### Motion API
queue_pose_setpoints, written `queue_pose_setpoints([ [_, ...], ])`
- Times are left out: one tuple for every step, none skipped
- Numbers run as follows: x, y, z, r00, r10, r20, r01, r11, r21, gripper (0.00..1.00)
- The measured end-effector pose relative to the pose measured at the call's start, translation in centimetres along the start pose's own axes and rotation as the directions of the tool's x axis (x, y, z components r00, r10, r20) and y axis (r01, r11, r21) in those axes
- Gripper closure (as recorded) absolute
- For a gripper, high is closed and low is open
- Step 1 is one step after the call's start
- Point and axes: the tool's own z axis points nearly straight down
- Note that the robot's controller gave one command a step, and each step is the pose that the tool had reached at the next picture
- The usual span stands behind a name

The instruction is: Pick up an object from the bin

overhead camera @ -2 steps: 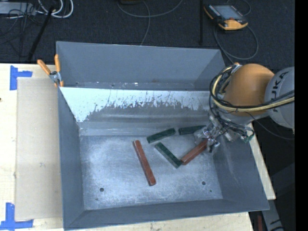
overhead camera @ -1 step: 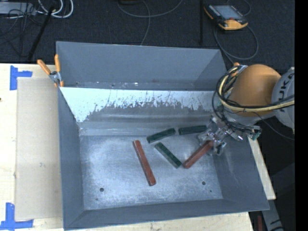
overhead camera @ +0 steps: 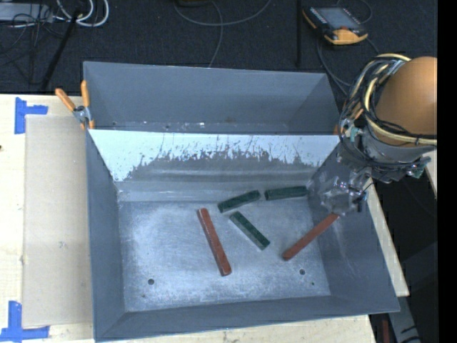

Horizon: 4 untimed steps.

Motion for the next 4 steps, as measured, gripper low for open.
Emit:
queue_pose_setpoints([
  [0.1,0.1,0.3,1.0,0.006,0.0,-0.006,1.0,-0.006,0.0],
  [0.7,5.0,-6.2,0.988,-0.155,0.0,0.155,0.988,-0.003,0.0],
  [-2.4,-0.8,6.6,0.932,-0.362,0.003,0.362,0.932,-0.013,0.0],
  [-5.7,5.7,9.3,0.928,-0.372,0.004,0.372,0.928,-0.015,0.0],
])
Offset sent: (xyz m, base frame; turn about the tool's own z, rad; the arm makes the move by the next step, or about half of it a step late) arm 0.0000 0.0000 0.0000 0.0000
